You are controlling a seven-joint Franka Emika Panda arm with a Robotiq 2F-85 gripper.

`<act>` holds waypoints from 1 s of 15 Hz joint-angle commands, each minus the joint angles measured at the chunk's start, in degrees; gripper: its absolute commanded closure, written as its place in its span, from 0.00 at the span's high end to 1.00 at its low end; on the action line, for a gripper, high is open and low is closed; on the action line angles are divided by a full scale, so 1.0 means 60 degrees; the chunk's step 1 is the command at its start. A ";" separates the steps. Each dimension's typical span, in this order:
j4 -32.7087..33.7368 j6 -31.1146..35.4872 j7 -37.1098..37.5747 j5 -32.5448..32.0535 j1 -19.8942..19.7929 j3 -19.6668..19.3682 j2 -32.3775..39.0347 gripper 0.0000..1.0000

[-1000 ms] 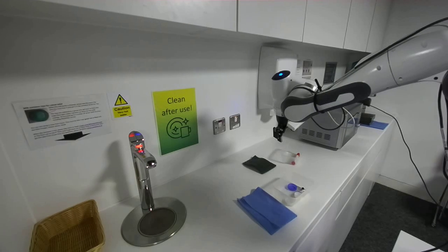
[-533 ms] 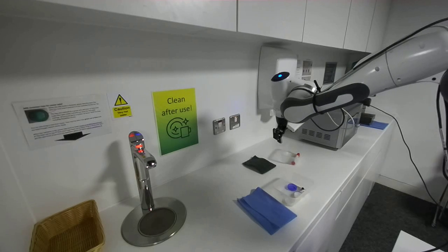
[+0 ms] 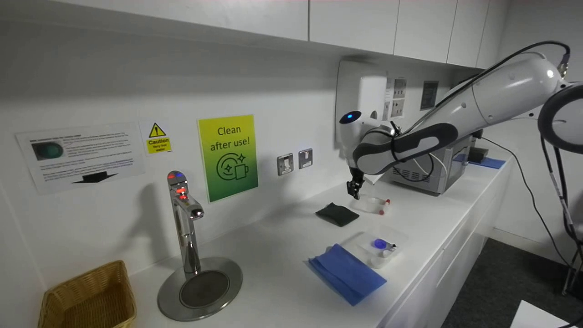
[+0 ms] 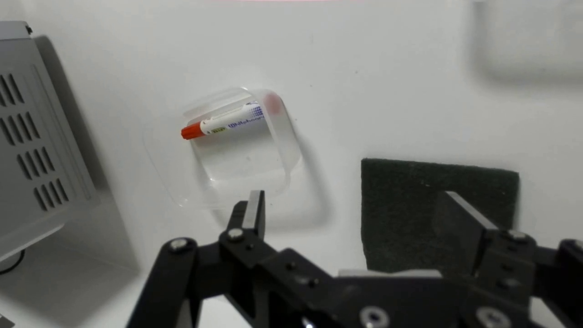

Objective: Put the black fabric in the clear container on the left.

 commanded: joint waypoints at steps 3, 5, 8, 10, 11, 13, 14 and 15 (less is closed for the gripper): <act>0.1679 -0.0603 0.0281 -0.0503 0.0566 -0.0207 0.1270 1.00; 0.2233 -0.0840 0.0262 -0.0501 0.0730 -0.0269 0.1727 1.00; 0.2940 -0.1220 0.0264 -0.0485 0.0970 -0.0350 0.2328 1.00; 0.3325 -0.1405 0.0265 -0.0492 0.1127 -0.0409 0.2672 1.00; 0.3505 -0.1499 0.0262 -0.0501 0.1211 -0.0444 0.2821 1.00; 0.3803 -0.1594 0.0245 -0.0521 0.1350 -0.0523 0.3091 1.00; 0.3935 -0.1617 0.0234 -0.0524 0.1409 -0.0558 0.3207 1.00; 0.4039 -0.1627 0.0249 -0.0546 0.1467 -0.0599 0.3318 1.00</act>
